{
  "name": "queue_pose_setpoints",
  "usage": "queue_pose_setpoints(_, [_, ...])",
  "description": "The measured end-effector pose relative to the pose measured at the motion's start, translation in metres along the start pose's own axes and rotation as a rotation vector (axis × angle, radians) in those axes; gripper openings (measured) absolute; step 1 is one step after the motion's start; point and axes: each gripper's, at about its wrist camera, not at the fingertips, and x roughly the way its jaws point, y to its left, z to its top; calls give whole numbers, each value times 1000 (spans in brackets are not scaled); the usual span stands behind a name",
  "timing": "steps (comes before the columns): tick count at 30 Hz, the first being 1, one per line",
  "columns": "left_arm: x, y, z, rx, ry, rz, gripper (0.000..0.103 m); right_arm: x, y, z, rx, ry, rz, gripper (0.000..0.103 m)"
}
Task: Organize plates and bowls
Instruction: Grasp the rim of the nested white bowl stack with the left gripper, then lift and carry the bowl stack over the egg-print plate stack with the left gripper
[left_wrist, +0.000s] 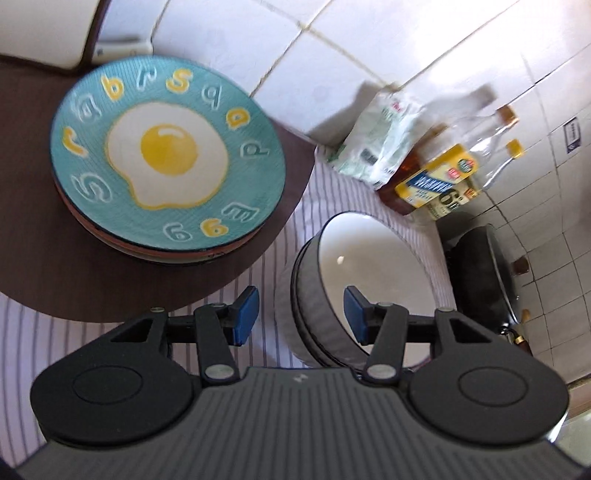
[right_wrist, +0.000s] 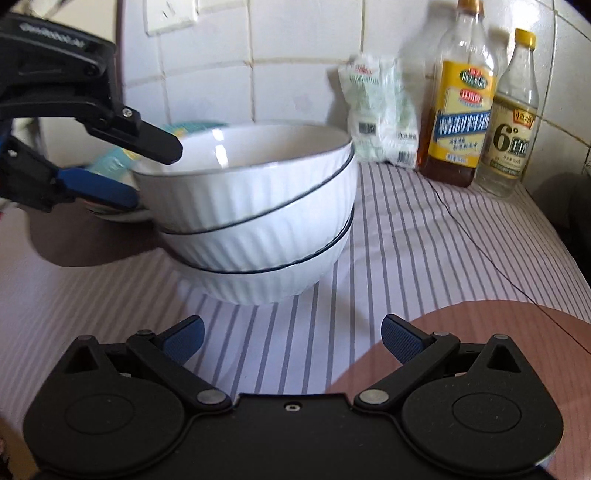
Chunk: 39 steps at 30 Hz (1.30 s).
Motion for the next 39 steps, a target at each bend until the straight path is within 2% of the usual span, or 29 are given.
queue_pose_setpoints(5, [23, 6, 5, -19, 39, -21, 48, 9, 4, 7, 47, -64, 31, 103])
queue_pose_setpoints(11, [40, 19, 16, -88, 95, -14, 47, 19, 9, 12, -11, -101, 62, 103])
queue_pose_setpoints(14, [44, 14, 18, -73, 119, -14, 36, 21, 11, 15, -47, -111, 70, 103])
queue_pose_setpoints(15, [45, 12, 18, -66, 130, -28, 33, 21, 12, 17, -64, -114, 71, 103])
queue_pose_setpoints(19, [46, 2, 18, 3, 119, -3, 32, 23, 10, 25, -53, -79, 81, 103])
queue_pose_setpoints(26, [44, 4, 14, 3, 108, -11, 33, 26, 9, 20, -49, -103, 103, 103])
queue_pose_setpoints(31, [42, -12, 8, 172, 85, 17, 33, 26, 8, 19, -53, -103, 110, 103])
queue_pose_setpoints(39, [29, -13, 9, 233, 92, 22, 33, 19, 14, 15, -79, -127, 112, 103])
